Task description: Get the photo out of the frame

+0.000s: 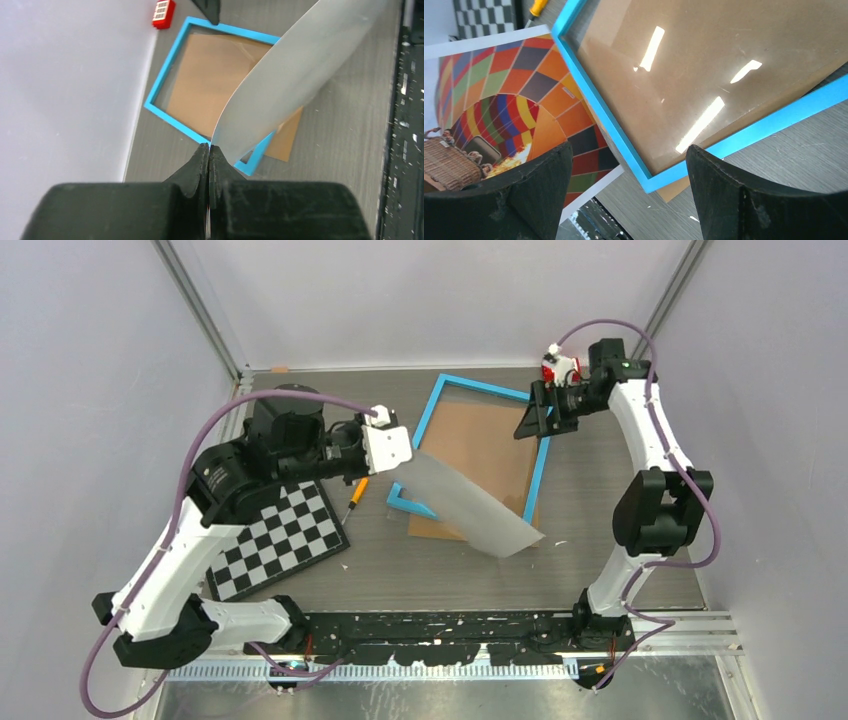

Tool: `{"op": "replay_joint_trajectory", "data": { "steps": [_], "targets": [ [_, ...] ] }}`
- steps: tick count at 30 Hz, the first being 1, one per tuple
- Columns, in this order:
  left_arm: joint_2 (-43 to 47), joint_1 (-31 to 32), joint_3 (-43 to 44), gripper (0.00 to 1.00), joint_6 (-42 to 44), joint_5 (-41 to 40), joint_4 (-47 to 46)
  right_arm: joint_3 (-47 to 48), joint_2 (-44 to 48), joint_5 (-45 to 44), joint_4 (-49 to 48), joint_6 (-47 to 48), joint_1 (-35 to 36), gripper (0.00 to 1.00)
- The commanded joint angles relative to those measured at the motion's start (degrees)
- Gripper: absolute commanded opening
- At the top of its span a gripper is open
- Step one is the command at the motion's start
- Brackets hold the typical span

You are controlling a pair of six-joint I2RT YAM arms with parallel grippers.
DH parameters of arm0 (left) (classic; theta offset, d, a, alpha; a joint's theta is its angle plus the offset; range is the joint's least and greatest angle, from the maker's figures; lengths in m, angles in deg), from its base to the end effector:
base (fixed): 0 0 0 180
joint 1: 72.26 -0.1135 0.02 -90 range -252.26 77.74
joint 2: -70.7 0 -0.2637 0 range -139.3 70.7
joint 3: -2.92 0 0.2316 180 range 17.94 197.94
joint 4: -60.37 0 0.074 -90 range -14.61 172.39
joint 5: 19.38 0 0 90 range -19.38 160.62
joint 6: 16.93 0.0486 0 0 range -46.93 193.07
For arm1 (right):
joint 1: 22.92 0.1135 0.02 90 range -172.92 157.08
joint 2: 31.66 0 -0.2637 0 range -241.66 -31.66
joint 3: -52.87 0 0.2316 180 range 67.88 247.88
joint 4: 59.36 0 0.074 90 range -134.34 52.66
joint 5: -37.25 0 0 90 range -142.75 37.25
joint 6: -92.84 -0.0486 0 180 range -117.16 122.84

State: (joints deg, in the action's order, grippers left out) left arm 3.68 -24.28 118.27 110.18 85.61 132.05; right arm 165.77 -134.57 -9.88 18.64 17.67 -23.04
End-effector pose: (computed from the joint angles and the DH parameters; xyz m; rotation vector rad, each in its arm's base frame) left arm 0.1125 -0.1437 0.4813 1.4621 1.3403 -0.3819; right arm 0.3481 0.0323 0.3091 -0.5140 2.4782 0.9186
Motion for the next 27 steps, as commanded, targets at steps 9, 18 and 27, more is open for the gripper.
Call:
{"op": "replay_joint_trajectory", "data": {
  "steps": [9, 18, 27],
  "targets": [
    [-12.5, -2.0, 11.4, 0.0, -2.0, -19.8, -18.2, 6.5, 11.8, 0.0, -5.3, -0.9, -7.0, 0.99],
    [-33.1, -8.2, 30.6, 0.0, -1.5, -20.3, -28.6, 2.5, 12.9, -1.8, -8.2, -9.7, -13.4, 1.0],
    [-44.1, -9.5, 42.2, 0.0, 1.3, -11.2, -40.3, -0.7, 13.6, -2.0, -11.4, -13.9, -20.2, 1.0]
  ]
}}
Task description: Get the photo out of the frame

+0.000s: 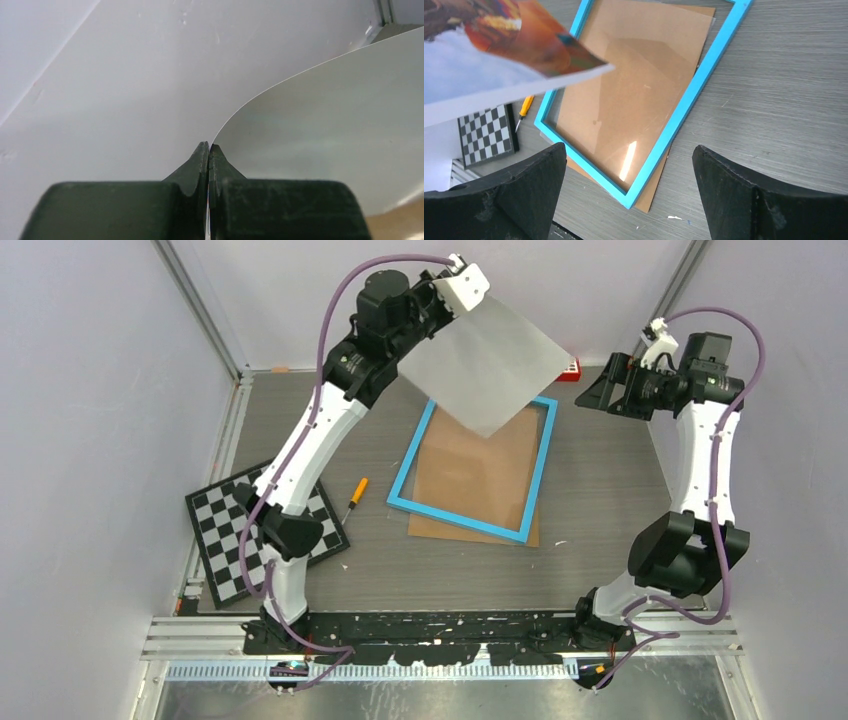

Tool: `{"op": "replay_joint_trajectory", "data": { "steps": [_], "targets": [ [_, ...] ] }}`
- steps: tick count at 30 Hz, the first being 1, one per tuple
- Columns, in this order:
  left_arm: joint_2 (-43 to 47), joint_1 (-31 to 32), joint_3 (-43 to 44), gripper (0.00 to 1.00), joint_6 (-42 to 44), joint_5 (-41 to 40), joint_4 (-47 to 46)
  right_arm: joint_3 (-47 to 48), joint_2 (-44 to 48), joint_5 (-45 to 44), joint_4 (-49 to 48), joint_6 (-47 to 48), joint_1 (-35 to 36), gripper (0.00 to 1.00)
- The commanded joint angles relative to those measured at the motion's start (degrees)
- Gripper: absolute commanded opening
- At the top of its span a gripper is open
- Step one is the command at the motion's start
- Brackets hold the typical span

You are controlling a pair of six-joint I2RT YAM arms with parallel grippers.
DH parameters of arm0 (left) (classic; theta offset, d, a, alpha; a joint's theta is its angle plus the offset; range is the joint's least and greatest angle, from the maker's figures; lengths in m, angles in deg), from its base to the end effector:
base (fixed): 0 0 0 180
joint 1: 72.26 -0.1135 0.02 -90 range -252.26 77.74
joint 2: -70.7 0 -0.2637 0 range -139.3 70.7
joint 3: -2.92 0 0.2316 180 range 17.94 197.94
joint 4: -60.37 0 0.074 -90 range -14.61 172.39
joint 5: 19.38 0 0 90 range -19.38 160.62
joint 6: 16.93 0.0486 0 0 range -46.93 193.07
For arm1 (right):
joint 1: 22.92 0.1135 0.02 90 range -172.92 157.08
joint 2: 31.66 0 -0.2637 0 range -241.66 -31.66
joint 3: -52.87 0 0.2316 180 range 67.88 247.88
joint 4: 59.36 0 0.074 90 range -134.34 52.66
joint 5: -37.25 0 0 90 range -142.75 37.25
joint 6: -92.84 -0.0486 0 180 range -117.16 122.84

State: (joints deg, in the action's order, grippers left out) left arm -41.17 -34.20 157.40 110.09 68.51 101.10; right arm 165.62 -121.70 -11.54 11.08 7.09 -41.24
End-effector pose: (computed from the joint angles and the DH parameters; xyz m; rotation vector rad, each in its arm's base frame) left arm 0.3249 -0.2521 0.5190 0.9138 1.2372 0.0139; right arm 0.3026 -0.0665 0.3848 -0.0482 2.2363 0.6487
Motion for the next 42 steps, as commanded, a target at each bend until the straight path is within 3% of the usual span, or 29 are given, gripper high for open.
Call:
{"op": "replay_joint_trajectory", "data": {
  "steps": [1, 3, 9, 16, 29, 34, 35, 37, 38, 42],
  "targets": [
    [1.2, 0.4, 1.7, 0.0, 1.0, 7.0, -9.4, -0.8, 0.5, -0.1, -4.2, -4.0, -2.7, 1.0],
    [3.6, 0.0, -4.4, 0.0, -1.0, 10.0, -10.3, -1.3, -0.3, 1.2, -4.4, -5.8, -4.4, 1.0],
    [15.6, -1.7, -33.4, 0.0, 0.0, 25.3, -17.9, -1.8, -3.4, 6.0, -2.1, -7.0, -7.4, 1.0],
    [20.6, -1.8, -54.8, 0.0, 13.4, 29.9, -15.9, -2.3, -6.1, 7.1, 2.1, -4.5, -7.4, 1.0],
    [26.4, -2.8, -73.8, 0.0, 27.8, 37.5, -9.9, -6.2, -8.0, 7.3, 5.9, -3.0, -7.1, 0.99],
    [26.2, -2.7, -77.1, 0.0, 31.9, 35.6, -9.3, -11.3, -7.2, 4.4, 3.9, -4.1, -5.1, 0.96],
    [26.3, -2.8, -76.7, 0.1, 30.6, 35.0, -8.4, -12.3, -7.1, 3.3, 3.7, -4.8, -4.4, 0.96],
    [27.0, -2.8, -75.7, 0.44, 25.8, 34.0, -6.2, -14.4, -7.0, 0.7, 2.4, -5.8, -2.7, 0.96],
    [27.5, -2.8, -75.1, 0.55, 24.4, 33.9, -4.1, -15.5, -7.0, -0.7, 1.3, -6.4, -1.9, 0.95],
    [30.6, -2.8, -73.7, 0.77, 22.8, 35.3, 6.3, -17.8, -8.5, -5.3, -2.8, -8.8, 1.9, 0.95]
  ]
}}
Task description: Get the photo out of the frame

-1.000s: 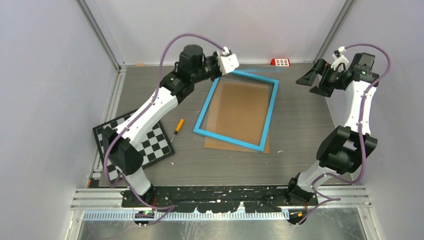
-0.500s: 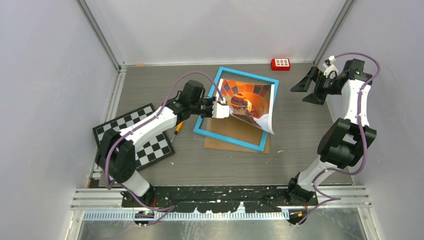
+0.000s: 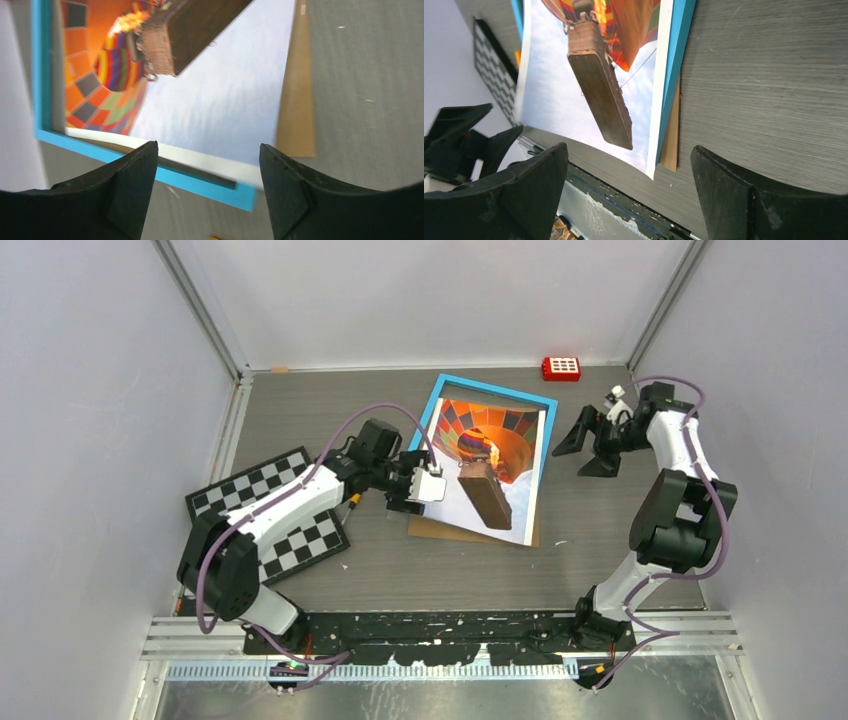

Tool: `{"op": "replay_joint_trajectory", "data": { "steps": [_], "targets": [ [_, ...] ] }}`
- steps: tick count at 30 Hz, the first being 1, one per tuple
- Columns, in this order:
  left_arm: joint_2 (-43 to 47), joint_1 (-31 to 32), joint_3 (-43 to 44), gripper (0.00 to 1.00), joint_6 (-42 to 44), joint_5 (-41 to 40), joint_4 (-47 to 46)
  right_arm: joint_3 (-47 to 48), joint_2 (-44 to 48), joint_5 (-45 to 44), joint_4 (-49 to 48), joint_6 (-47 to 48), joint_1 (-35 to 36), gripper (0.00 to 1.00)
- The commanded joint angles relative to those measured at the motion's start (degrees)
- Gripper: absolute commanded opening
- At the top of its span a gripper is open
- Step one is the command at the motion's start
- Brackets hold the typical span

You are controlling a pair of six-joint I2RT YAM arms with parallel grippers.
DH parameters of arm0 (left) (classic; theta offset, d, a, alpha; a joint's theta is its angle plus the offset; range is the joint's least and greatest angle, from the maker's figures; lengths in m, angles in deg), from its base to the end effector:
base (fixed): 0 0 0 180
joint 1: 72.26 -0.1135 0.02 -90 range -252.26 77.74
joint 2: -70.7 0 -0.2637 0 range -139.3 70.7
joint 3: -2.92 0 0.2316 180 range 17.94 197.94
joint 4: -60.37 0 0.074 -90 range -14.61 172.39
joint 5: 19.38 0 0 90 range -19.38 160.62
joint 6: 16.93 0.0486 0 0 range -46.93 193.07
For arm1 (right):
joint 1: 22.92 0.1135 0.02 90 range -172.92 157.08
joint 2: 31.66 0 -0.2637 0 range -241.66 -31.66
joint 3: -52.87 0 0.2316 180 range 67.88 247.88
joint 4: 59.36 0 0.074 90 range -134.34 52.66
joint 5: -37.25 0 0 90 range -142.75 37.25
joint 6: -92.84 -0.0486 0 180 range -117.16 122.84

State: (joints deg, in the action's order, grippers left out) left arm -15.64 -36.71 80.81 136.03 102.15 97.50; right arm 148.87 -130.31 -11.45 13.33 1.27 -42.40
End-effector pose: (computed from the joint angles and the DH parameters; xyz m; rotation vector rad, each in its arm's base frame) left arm 0.2399 -0.2027 0.2602 1.8659 1.2667 -0.3978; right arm 0.3114 -0.0761 0.2566 0.3555 2.6126 0.9277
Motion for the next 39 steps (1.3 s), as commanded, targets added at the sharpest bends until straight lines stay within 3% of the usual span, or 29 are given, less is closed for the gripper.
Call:
{"op": "replay_joint_trajectory", "data": {
  "steps": [1, 6, 9, 13, 17, 29, 39],
  "targets": [
    [6.0, -0.2, 3.0, 0.82, -3.9, 1.8, 12.0, -1.4, -0.6, -6.7, -6.1, -3.6, 4.1, 0.95],
    [8.8, -3.1, 5.0, 0.97, -16.1, 2.4, 17.3, -0.5, -6.1, -11.9, -10.1, -6.7, 7.2, 0.95],
    [7.6, -5.5, 5.0, 1.0, -27.1, -3.1, 13.3, 1.8, -10.6, -13.4, -11.0, -8.1, 8.1, 0.95],
    [-1.1, -10.3, 10.7, 1.0, -47.7, -7.8, 7.6, 5.1, -15.7, -14.8, -10.7, -8.7, 9.4, 0.96],
    [-11.2, -12.8, 19.8, 1.0, -58.3, -9.3, 8.5, 7.2, -19.2, -13.8, -9.5, -9.4, 10.1, 0.95],
    [-30.5, -14.0, 31.1, 0.98, -70.4, -15.2, 9.9, 5.5, -21.0, -13.0, -4.8, -11.7, 11.0, 0.97],
    [-28.4, -14.7, 23.5, 1.0, -80.4, -11.9, 10.0, -6.8, -15.1, -11.7, -7.2, -16.7, 11.4, 1.0]
  ]
}}
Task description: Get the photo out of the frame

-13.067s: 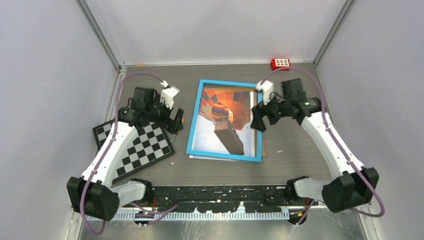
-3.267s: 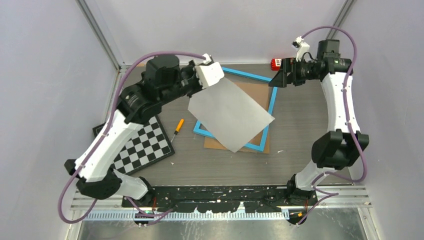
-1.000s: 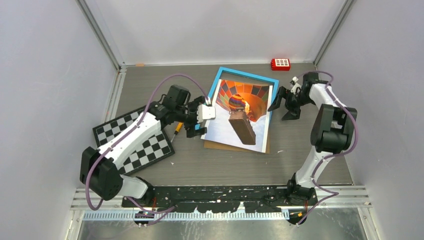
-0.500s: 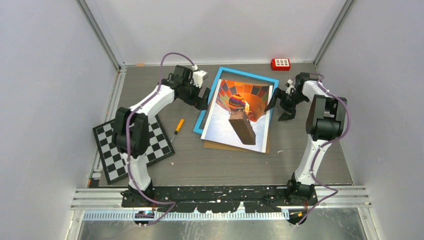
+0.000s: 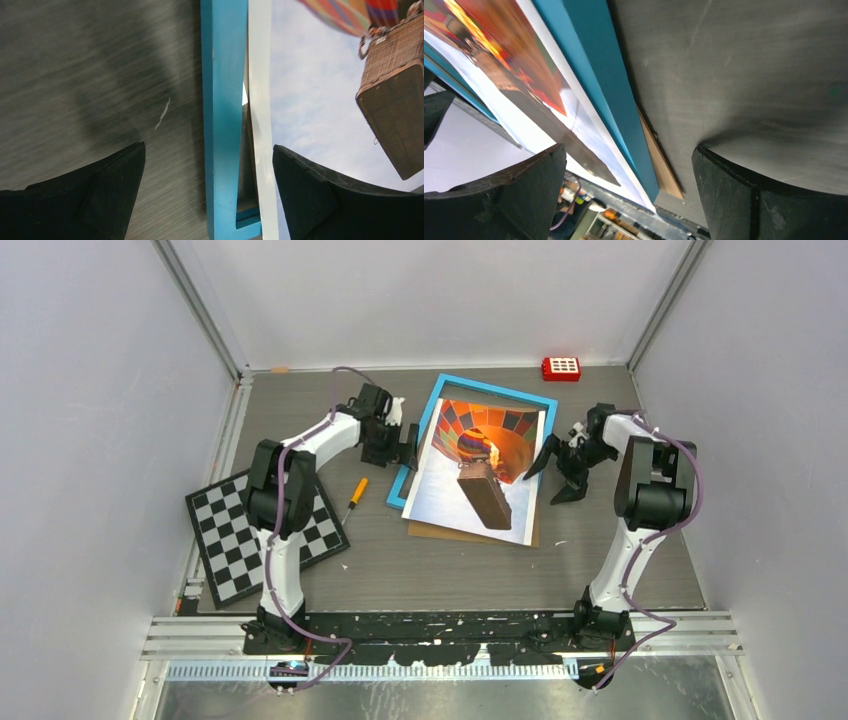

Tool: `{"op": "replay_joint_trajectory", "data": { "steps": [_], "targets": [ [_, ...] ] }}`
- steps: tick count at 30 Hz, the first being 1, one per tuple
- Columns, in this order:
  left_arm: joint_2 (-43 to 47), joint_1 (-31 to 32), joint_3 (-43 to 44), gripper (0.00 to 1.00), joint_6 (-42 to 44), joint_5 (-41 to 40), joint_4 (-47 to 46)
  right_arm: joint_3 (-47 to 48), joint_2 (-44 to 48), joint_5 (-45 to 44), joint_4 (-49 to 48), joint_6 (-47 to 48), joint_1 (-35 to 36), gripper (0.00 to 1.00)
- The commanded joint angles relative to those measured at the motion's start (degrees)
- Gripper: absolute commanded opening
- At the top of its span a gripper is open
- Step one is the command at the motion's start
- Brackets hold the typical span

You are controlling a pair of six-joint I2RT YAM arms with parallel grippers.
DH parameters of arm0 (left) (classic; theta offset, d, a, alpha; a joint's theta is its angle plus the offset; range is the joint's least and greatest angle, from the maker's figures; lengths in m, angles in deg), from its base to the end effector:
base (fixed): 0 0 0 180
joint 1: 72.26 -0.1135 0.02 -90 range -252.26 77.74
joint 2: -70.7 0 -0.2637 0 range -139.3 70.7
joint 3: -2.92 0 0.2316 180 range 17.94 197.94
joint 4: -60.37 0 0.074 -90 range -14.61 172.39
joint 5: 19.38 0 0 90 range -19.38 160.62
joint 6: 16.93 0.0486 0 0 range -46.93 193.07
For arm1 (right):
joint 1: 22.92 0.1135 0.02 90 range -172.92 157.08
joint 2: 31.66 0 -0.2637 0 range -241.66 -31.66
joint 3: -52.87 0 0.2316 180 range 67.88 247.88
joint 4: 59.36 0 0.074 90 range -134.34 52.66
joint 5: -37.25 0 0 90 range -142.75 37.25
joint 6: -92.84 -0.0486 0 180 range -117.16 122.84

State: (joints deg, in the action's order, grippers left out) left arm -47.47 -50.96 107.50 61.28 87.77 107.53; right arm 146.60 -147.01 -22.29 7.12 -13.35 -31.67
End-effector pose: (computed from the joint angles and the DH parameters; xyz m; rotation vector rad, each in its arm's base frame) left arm 0.3940 -0.1690 0.1865 0.3269 2.6591 -0.5859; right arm 0.3517 -0.0292 0.1506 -0.6406 -2.9603 -0.8261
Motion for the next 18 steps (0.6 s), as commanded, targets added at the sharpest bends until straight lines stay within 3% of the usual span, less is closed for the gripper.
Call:
{"op": "replay_joint_trajectory", "data": {
  "steps": [1, 10, 18],
  "targets": [
    [3.6, -0.5, -4.2, 1.0, -6.6, 3.0, -0.2, -5.1, 1.5, -0.6, -1.5, -2.1, 1.0, 1.0],
    [5.2, -0.1, -11.4, 1.0, -12.7, 9.1, -0.8, -9.5, 1.6, 2.8, -2.4, -2.7, 5.5, 1.0],
    [10.2, 5.0, -17.8, 1.0, -9.3, 11.0, -1.1, -11.3, 1.6, 3.0, -4.1, -3.2, 8.7, 1.0]
  ]
}}
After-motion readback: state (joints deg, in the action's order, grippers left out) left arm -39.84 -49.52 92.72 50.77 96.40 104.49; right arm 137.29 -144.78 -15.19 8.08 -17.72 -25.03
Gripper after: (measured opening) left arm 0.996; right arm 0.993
